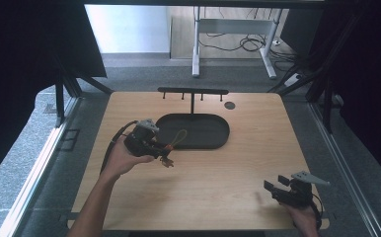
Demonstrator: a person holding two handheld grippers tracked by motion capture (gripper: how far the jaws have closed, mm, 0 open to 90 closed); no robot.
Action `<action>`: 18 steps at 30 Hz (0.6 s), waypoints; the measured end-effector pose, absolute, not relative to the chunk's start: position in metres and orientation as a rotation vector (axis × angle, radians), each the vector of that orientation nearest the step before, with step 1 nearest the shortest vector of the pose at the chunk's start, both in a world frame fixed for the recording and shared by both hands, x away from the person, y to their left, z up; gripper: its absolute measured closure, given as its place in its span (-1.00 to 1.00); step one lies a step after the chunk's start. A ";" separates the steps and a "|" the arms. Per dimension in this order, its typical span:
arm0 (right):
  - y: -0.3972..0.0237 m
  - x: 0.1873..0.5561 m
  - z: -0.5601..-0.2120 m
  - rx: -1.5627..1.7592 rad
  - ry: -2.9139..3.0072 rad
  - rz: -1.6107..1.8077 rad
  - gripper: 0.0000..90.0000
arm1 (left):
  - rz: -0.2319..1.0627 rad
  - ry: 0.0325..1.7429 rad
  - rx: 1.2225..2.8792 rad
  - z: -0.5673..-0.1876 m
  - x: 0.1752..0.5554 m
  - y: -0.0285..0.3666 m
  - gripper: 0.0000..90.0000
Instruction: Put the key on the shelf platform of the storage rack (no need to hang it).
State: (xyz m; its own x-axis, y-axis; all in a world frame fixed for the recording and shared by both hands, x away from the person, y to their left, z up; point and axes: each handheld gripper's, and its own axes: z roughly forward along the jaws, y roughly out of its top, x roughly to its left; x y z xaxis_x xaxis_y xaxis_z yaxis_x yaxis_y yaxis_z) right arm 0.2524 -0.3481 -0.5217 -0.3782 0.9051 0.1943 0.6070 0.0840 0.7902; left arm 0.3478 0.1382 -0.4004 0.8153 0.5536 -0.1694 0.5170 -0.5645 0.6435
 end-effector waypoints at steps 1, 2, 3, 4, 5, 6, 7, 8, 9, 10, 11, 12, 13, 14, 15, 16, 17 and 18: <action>-0.348 0.252 -0.522 1.498 2.024 1.196 -0.32 | 0.068 0.781 2.285 -0.400 0.348 0.138 0.48; -0.348 0.252 -0.522 1.499 2.023 1.195 -0.32 | 0.067 0.781 2.285 -0.401 0.349 0.137 0.48; -0.348 0.253 -0.522 1.500 2.021 1.196 -0.32 | 0.066 0.781 2.283 -0.401 0.349 0.136 0.48; -0.349 0.253 -0.522 1.500 2.023 1.194 -0.32 | 0.066 0.781 2.282 -0.401 0.350 0.136 0.48; -0.349 0.252 -0.522 1.501 2.023 1.194 -0.32 | 0.066 0.780 2.285 -0.401 0.350 0.135 0.48; -0.349 0.253 -0.523 1.501 2.020 1.197 -0.32 | 0.064 0.779 2.285 -0.401 0.351 0.135 0.48; -0.349 0.253 -0.523 1.502 2.020 1.197 -0.32 | 0.064 0.781 2.284 -0.401 0.351 0.134 0.48; -0.349 0.253 -0.523 1.502 2.020 1.197 -0.32 | 0.064 0.781 2.284 -0.401 0.351 0.134 0.48; -0.349 0.253 -0.522 1.503 2.023 1.194 -0.32 | 0.061 0.780 2.282 -0.401 0.352 0.134 0.48; -0.349 0.253 -0.523 1.503 2.024 1.194 -0.32 | 0.062 0.779 2.284 -0.401 0.353 0.133 0.48; -0.349 0.253 -0.523 1.501 2.024 1.193 -0.32 | 0.062 0.781 2.283 -0.400 0.353 0.133 0.48; -0.348 0.253 -0.523 1.502 2.024 1.193 -0.32 | 0.066 0.779 2.285 -0.400 0.354 0.132 0.48; -0.348 0.253 -0.523 1.503 2.022 1.196 -0.32 | 0.067 0.777 2.285 -0.398 0.354 0.131 0.48; -0.348 0.253 -0.523 1.502 2.023 1.195 -0.32 | 0.066 0.774 2.286 -0.397 0.355 0.131 0.48; -0.348 0.253 -0.523 1.502 2.023 1.195 -0.32 | 0.066 0.774 2.286 -0.397 0.355 0.131 0.48; -0.348 0.253 -0.523 1.501 2.024 1.195 -0.32 | 0.063 0.765 2.284 -0.395 0.356 0.130 0.48; -0.348 0.253 -0.523 1.502 2.025 1.194 -0.32 | 0.060 0.764 2.283 -0.394 0.356 0.129 0.48; -0.348 0.253 -0.522 1.504 2.025 1.195 -0.32 | 0.064 0.760 2.286 -0.394 0.357 0.128 0.48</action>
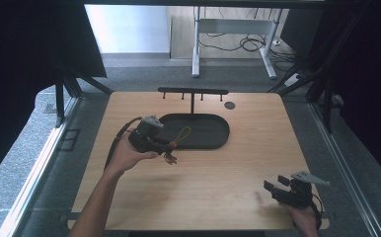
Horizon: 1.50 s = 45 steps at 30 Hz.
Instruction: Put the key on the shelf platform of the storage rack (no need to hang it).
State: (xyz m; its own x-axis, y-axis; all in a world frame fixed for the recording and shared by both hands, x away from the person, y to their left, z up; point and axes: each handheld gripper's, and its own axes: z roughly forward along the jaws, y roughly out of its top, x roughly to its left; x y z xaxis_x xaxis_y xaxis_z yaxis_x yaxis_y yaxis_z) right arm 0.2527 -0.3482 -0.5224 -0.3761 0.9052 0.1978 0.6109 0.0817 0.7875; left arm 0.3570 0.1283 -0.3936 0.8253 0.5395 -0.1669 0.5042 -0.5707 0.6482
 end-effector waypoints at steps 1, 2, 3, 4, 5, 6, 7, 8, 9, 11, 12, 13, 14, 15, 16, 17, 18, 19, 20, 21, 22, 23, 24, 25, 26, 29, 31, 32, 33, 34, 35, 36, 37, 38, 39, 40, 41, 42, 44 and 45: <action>-0.348 0.253 -0.522 1.505 2.024 1.195 -0.32 | 0.063 0.759 2.291 -0.393 0.358 0.127 0.48; -0.349 0.253 -0.522 1.504 2.021 1.197 -0.32 | 0.063 0.755 2.295 -0.392 0.359 0.127 0.48; -0.349 0.253 -0.522 1.505 2.023 1.195 -0.32 | 0.060 0.757 2.292 -0.392 0.359 0.127 0.48; -0.349 0.253 -0.522 1.505 2.020 1.198 -0.32 | 0.059 0.757 2.291 -0.392 0.360 0.126 0.48; -0.349 0.253 -0.522 1.506 2.020 1.199 -0.32 | 0.060 0.759 2.294 -0.391 0.361 0.126 0.48; -0.349 0.253 -0.522 1.506 2.021 1.198 -0.32 | 0.061 0.760 2.295 -0.391 0.362 0.125 0.48; -0.349 0.253 -0.522 1.506 2.021 1.198 -0.32 | 0.061 0.756 2.296 -0.391 0.362 0.124 0.48; -0.349 0.253 -0.522 1.506 2.022 1.197 -0.32 | 0.060 0.758 2.296 -0.390 0.363 0.124 0.48; -0.349 0.253 -0.522 1.506 2.023 1.197 -0.32 | 0.062 0.757 2.298 -0.389 0.364 0.122 0.48; -0.349 0.253 -0.522 1.505 2.023 1.197 -0.32 | 0.062 0.757 2.297 -0.388 0.365 0.121 0.48; -0.349 0.253 -0.522 1.506 2.023 1.197 -0.32 | 0.065 0.755 2.299 -0.388 0.366 0.120 0.48; -0.349 0.253 -0.522 1.505 2.023 1.196 -0.32 | 0.065 0.754 2.300 -0.387 0.367 0.119 0.48; -0.349 0.253 -0.523 1.504 2.023 1.196 -0.32 | 0.065 0.754 2.302 -0.387 0.368 0.118 0.48; -0.349 0.253 -0.523 1.504 2.023 1.196 -0.32 | 0.067 0.753 2.302 -0.386 0.369 0.117 0.48; -0.350 0.253 -0.523 1.505 2.023 1.196 -0.32 | 0.063 0.756 2.299 -0.386 0.370 0.116 0.48; -0.350 0.253 -0.523 1.506 2.023 1.196 -0.32 | 0.065 0.758 2.303 -0.386 0.371 0.116 0.48; -0.350 0.253 -0.523 1.506 2.023 1.196 -0.32 | 0.065 0.758 2.303 -0.386 0.371 0.116 0.48; -0.349 0.253 -0.523 1.506 2.022 1.197 -0.32 | 0.066 0.759 2.303 -0.384 0.374 0.114 0.48; -0.349 0.253 -0.523 1.506 2.022 1.198 -0.32 | 0.062 0.757 2.303 -0.383 0.375 0.113 0.48; -0.349 0.254 -0.523 1.506 2.022 1.198 -0.32 | 0.059 0.755 2.302 -0.382 0.377 0.111 0.48; -0.349 0.254 -0.523 1.506 2.021 1.199 -0.32 | 0.061 0.751 2.304 -0.381 0.378 0.110 0.48; -0.349 0.254 -0.523 1.507 2.022 1.198 -0.32 | 0.063 0.750 2.304 -0.380 0.379 0.109 0.48; -0.349 0.254 -0.523 1.507 2.023 1.197 -0.32 | 0.060 0.747 2.304 -0.379 0.381 0.108 0.48; -0.349 0.254 -0.524 1.505 2.023 1.197 -0.32 | 0.058 0.747 2.303 -0.379 0.382 0.106 0.48; -0.349 0.254 -0.523 1.507 2.023 1.197 -0.32 | 0.060 0.746 2.305 -0.378 0.383 0.105 0.48; -0.350 0.253 -0.523 1.506 2.022 1.193 -0.32 | 0.060 0.743 2.308 -0.377 0.385 0.104 0.48; -0.350 0.253 -0.523 1.506 2.021 1.193 -0.31 | 0.063 0.747 2.302 -0.376 0.386 0.102 0.48; -0.350 0.253 -0.523 1.506 2.021 1.192 -0.32 | 0.063 0.747 2.299 -0.376 0.386 0.102 0.48; -0.350 0.253 -0.523 1.505 2.022 1.192 -0.32 | 0.062 0.747 2.296 -0.377 0.387 0.102 0.48; -0.350 0.253 -0.523 1.505 2.022 1.192 -0.31 | 0.064 0.745 2.296 -0.377 0.387 0.102 0.48; -0.350 0.253 -0.523 1.505 2.022 1.192 -0.32 | 0.064 0.743 2.298 -0.377 0.388 0.101 0.48; -0.350 0.253 -0.523 1.505 2.023 1.192 -0.31 | 0.062 0.745 2.299 -0.378 0.388 0.101 0.48; -0.350 0.253 -0.523 1.505 2.023 1.192 -0.32 | 0.064 0.746 2.300 -0.378 0.389 0.100 0.48; -0.350 0.253 -0.523 1.505 2.024 1.191 -0.31 | 0.064 0.747 2.302 -0.379 0.390 0.100 0.48; -0.350 0.253 -0.523 1.505 2.023 1.191 -0.31 | 0.062 0.752 2.299 -0.379 0.391 0.100 0.48; -0.350 0.253 -0.523 1.506 2.022 1.191 -0.32 | 0.065 0.756 2.298 -0.379 0.392 0.100 0.48; -0.350 0.253 -0.523 1.506 2.022 1.191 -0.32 | 0.067 0.759 2.297 -0.379 0.392 0.100 0.48; -0.350 0.253 -0.523 1.506 2.023 1.190 -0.31 | 0.068 0.758 2.298 -0.379 0.393 0.100 0.48; -0.350 0.254 -0.524 1.506 2.024 1.188 -0.31 | 0.069 0.759 2.296 -0.380 0.394 0.099 0.48; -0.350 0.253 -0.524 1.506 2.024 1.188 -0.32 | 0.069 0.760 2.297 -0.380 0.395 0.099 0.48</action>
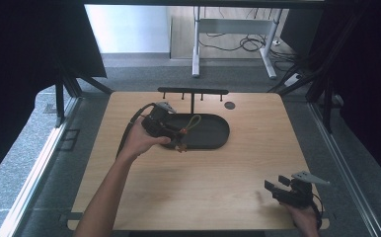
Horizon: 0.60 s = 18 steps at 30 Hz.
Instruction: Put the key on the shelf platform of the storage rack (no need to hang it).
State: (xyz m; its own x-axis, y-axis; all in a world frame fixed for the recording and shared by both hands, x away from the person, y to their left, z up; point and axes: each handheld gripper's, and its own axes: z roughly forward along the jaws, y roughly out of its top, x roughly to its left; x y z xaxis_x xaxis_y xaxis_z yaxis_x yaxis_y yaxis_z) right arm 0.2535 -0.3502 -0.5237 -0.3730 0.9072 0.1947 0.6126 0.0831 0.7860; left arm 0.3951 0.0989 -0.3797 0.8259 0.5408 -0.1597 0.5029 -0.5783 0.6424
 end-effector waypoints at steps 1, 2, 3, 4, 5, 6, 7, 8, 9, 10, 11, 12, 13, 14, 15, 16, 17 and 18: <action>-0.350 0.253 -0.524 1.505 2.024 1.187 -0.32 | 0.069 0.760 2.297 -0.380 0.396 0.099 0.48; -0.350 0.253 -0.524 1.507 2.024 1.186 -0.32 | 0.069 0.762 2.299 -0.379 0.397 0.098 0.48; -0.350 0.253 -0.524 1.507 2.024 1.187 -0.32 | 0.073 0.763 2.300 -0.379 0.398 0.098 0.48; -0.350 0.253 -0.524 1.506 2.024 1.187 -0.32 | 0.068 0.765 2.294 -0.379 0.399 0.098 0.48; -0.350 0.254 -0.524 1.505 2.024 1.186 -0.32 | 0.066 0.762 2.292 -0.378 0.400 0.098 0.48; -0.350 0.254 -0.524 1.505 2.024 1.186 -0.31 | 0.065 0.765 2.292 -0.378 0.401 0.098 0.48; -0.350 0.253 -0.524 1.506 2.024 1.187 -0.31 | 0.067 0.764 2.294 -0.377 0.402 0.097 0.48; -0.350 0.253 -0.524 1.505 2.024 1.186 -0.31 | 0.067 0.766 2.291 -0.377 0.403 0.097 0.48; -0.350 0.253 -0.524 1.507 2.023 1.185 -0.32 | 0.067 0.765 2.292 -0.377 0.404 0.096 0.48; -0.350 0.253 -0.524 1.507 2.023 1.185 -0.32 | 0.065 0.763 2.292 -0.377 0.405 0.095 0.48; -0.350 0.253 -0.524 1.508 2.022 1.185 -0.32 | 0.064 0.763 2.294 -0.376 0.405 0.094 0.48; -0.350 0.253 -0.524 1.505 2.023 1.184 -0.32 | 0.065 0.760 2.296 -0.377 0.406 0.093 0.48; -0.350 0.253 -0.524 1.504 2.025 1.183 -0.31 | 0.064 0.759 2.298 -0.377 0.408 0.092 0.48; -0.350 0.253 -0.525 1.504 2.024 1.184 -0.32 | 0.064 0.760 2.298 -0.377 0.409 0.092 0.48; -0.350 0.253 -0.525 1.504 2.027 1.182 -0.32 | 0.064 0.760 2.301 -0.377 0.410 0.091 0.48; -0.350 0.253 -0.525 1.504 2.027 1.182 -0.31 | 0.062 0.762 2.302 -0.377 0.411 0.090 0.48; -0.350 0.253 -0.525 1.504 2.028 1.181 -0.32 | 0.065 0.763 2.303 -0.377 0.413 0.090 0.48; -0.350 0.253 -0.525 1.505 2.027 1.181 -0.31 | 0.063 0.764 2.300 -0.377 0.414 0.089 0.48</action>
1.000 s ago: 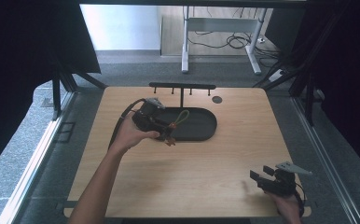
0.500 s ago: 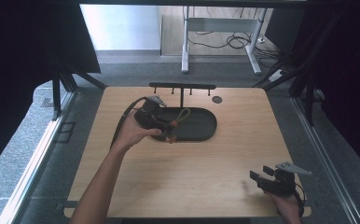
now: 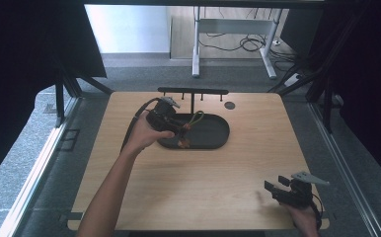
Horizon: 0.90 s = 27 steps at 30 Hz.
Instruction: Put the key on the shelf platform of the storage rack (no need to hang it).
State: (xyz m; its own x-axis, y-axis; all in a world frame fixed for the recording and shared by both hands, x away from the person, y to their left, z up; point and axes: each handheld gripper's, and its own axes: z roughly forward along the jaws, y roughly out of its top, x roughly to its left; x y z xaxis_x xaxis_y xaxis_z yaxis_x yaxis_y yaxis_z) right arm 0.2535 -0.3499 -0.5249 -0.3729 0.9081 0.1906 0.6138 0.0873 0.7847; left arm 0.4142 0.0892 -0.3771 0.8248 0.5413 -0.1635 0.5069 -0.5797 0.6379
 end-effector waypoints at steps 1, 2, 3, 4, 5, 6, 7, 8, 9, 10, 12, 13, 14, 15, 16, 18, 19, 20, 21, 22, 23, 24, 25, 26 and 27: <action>-0.350 0.254 -0.525 1.505 2.027 1.180 -0.32 | 0.060 0.763 2.302 -0.377 0.416 0.089 0.48; -0.350 0.254 -0.525 1.506 2.025 1.181 -0.31 | 0.061 0.765 2.307 -0.378 0.418 0.088 0.48; -0.350 0.254 -0.525 1.506 2.027 1.179 -0.32 | 0.062 0.769 2.308 -0.378 0.420 0.088 0.48; -0.350 0.254 -0.525 1.507 2.024 1.178 -0.31 | 0.058 0.774 2.304 -0.378 0.422 0.087 0.48; -0.350 0.253 -0.525 1.506 2.018 1.180 -0.31 | 0.058 0.779 2.305 -0.378 0.425 0.087 0.48; -0.350 0.253 -0.525 1.503 2.013 1.185 -0.31 | 0.055 0.785 2.303 -0.378 0.428 0.087 0.48; -0.350 0.253 -0.525 1.502 2.013 1.186 -0.31 | 0.055 0.790 2.307 -0.378 0.432 0.086 0.48; -0.350 0.252 -0.524 1.504 2.014 1.183 -0.31 | 0.057 0.796 2.303 -0.377 0.434 0.086 0.48; -0.350 0.252 -0.524 1.502 2.014 1.183 -0.31 | 0.058 0.796 2.304 -0.377 0.437 0.086 0.48; -0.350 0.252 -0.524 1.503 2.014 1.184 -0.31 | 0.059 0.798 2.308 -0.376 0.439 0.085 0.48; -0.351 0.252 -0.524 1.508 2.010 1.187 -0.31 | 0.059 0.812 2.303 -0.375 0.444 0.084 0.48; -0.351 0.252 -0.524 1.510 2.009 1.188 -0.31 | 0.058 0.812 2.305 -0.375 0.446 0.084 0.48; -0.351 0.252 -0.524 1.512 2.010 1.189 -0.31 | 0.061 0.805 2.311 -0.374 0.448 0.084 0.48; -0.352 0.252 -0.524 1.512 2.010 1.190 -0.31 | 0.059 0.812 2.302 -0.375 0.449 0.083 0.48; -0.352 0.252 -0.524 1.511 2.010 1.187 -0.31 | 0.056 0.817 2.296 -0.375 0.451 0.083 0.48; -0.353 0.252 -0.524 1.515 2.005 1.189 -0.31 | 0.061 0.825 2.307 -0.378 0.456 0.082 0.48; -0.354 0.251 -0.524 1.517 2.002 1.190 -0.31 | 0.058 0.831 2.305 -0.378 0.457 0.081 0.48; -0.354 0.251 -0.524 1.518 1.999 1.193 -0.31 | 0.057 0.833 2.305 -0.379 0.459 0.080 0.48; -0.354 0.251 -0.524 1.518 1.999 1.193 -0.31 | 0.057 0.834 2.306 -0.380 0.460 0.079 0.48; -0.355 0.251 -0.524 1.518 1.999 1.193 -0.31 | 0.060 0.827 2.316 -0.381 0.462 0.078 0.48; -0.355 0.251 -0.524 1.518 1.999 1.193 -0.31 | 0.061 0.831 2.315 -0.381 0.464 0.077 0.48; -0.355 0.251 -0.524 1.519 1.998 1.195 -0.31 | 0.061 0.825 2.324 -0.382 0.465 0.076 0.48; -0.355 0.251 -0.524 1.520 2.001 1.190 -0.31 | 0.060 0.824 2.328 -0.382 0.467 0.074 0.48; -0.355 0.252 -0.524 1.519 2.003 1.189 -0.31 | 0.058 0.829 2.331 -0.383 0.468 0.073 0.48; -0.355 0.252 -0.524 1.518 2.005 1.190 -0.31 | 0.057 0.828 2.332 -0.384 0.469 0.072 0.48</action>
State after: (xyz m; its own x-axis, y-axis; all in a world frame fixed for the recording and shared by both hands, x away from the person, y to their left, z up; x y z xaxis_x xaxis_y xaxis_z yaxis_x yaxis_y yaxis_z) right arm 0.2515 -0.3549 -0.5244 -0.3596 0.9118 0.1982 0.6106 0.0694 0.7889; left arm 0.4691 0.0719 -0.3840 0.7993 0.5771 -0.1677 0.5485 -0.5864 0.5961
